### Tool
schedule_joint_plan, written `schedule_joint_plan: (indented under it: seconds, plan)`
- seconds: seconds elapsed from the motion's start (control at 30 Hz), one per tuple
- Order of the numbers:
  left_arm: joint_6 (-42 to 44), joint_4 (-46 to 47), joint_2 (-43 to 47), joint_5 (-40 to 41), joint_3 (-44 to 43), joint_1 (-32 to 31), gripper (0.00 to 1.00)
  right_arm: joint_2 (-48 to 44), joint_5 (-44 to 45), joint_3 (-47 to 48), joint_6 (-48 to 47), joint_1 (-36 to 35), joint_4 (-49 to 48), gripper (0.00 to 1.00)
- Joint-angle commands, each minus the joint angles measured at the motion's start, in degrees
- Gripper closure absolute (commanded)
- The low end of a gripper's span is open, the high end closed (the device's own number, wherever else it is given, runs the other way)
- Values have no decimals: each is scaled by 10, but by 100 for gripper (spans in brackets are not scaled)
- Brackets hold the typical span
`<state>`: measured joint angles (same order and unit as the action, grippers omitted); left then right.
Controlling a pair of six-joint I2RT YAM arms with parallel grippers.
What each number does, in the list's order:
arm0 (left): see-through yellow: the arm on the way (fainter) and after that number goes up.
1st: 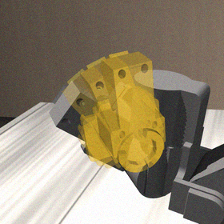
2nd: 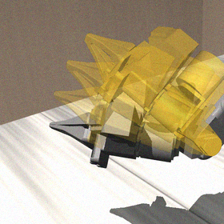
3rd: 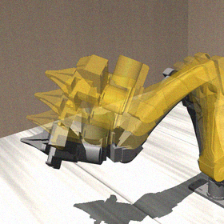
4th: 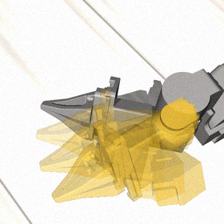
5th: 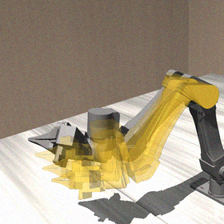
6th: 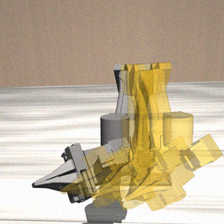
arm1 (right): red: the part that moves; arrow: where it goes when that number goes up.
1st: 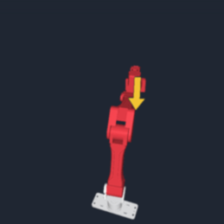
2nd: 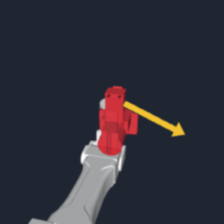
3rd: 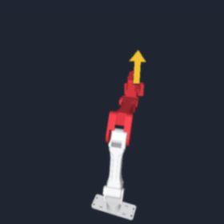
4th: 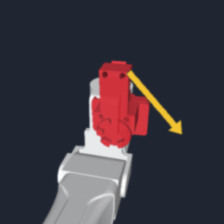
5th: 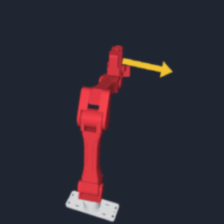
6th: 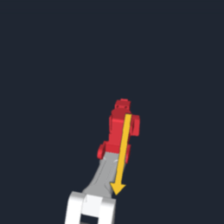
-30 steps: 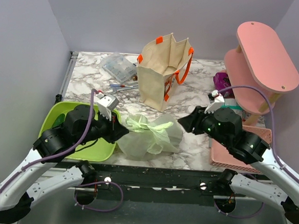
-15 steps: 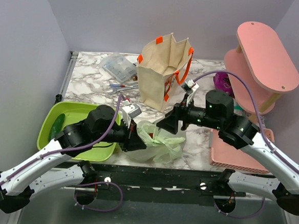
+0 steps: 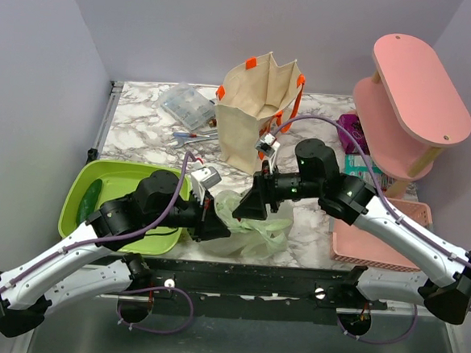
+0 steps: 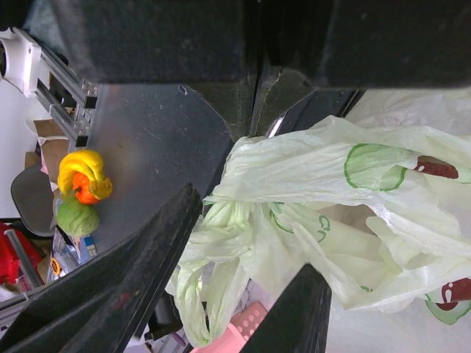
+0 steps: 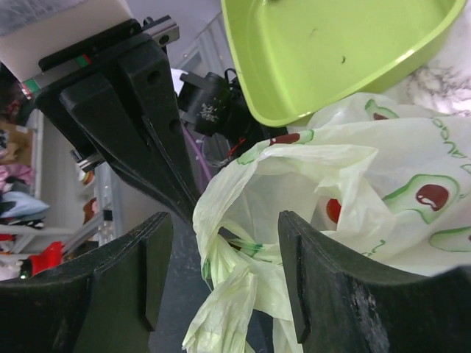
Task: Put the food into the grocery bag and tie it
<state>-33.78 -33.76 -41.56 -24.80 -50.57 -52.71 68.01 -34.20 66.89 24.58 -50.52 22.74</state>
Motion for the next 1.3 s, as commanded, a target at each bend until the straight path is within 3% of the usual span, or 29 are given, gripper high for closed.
schedule_joint_plan:
  seconds: [0.0,0.13,0.37,0.57,1.03,1.27]
  plan:
    - [-3,18,8,18,6,-5,100,7,-57,-22,33,-1,-49,35]
    - [-3,22,7,21,9,-5,100,14,-60,-26,40,-2,-49,37]
    - [-1,29,6,26,12,-5,100,31,-54,-32,56,-29,-74,51]
    - [-4,28,5,26,13,-5,100,36,-20,-35,64,-36,-78,89]
    - [-44,-20,69,75,12,-18,100,-28,193,-51,83,-35,-37,99]
    - [-71,-37,115,124,31,-19,100,-42,207,-69,100,-35,-36,99]
